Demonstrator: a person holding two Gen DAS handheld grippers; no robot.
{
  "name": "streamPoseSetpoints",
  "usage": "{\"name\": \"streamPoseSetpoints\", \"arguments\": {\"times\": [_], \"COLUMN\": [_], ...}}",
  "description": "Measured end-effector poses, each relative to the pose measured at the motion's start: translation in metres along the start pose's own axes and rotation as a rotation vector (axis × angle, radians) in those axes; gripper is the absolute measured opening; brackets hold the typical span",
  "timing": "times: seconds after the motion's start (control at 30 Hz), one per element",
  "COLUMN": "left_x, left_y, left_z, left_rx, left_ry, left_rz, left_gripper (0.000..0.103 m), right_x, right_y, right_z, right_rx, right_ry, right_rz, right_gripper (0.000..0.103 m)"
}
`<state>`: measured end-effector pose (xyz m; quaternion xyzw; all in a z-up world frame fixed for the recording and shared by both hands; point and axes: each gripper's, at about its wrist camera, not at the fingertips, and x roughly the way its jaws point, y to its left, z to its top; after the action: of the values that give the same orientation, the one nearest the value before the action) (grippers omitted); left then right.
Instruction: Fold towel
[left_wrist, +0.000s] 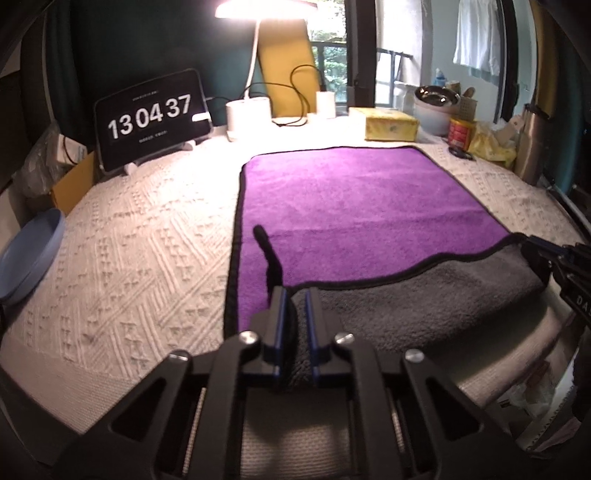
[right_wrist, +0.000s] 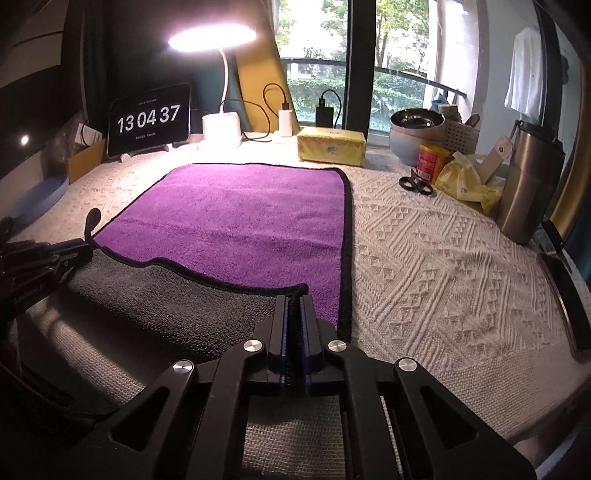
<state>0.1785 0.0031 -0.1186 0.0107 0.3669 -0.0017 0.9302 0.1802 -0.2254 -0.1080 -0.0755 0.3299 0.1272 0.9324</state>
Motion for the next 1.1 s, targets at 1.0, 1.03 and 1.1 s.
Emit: {"name": "streamPoseSetpoints", "arguments": {"times": [1.0,1.03,1.1], "left_x": [0.006,0.006,0.003], "left_y": [0.035,0.037,0.037], "left_z": [0.018,0.018,0.016], "left_rx": [-0.145,-0.147,-0.141], "left_ry": [0.07,0.07,0.059], "left_rz": [-0.053,-0.046,-0.036], "left_gripper": [0.011,0.012,0.019], "right_x": [-0.018,-0.017,-0.017], "right_y": [-0.009,-0.009,-0.009], "right_z": [0.041,0.04,0.038], "right_rx": [0.008,0.01,0.012], "right_ry": [-0.128,-0.126,-0.122], "right_rz": [0.012,0.013,0.014], "right_gripper": [0.007,0.007,0.007]}}
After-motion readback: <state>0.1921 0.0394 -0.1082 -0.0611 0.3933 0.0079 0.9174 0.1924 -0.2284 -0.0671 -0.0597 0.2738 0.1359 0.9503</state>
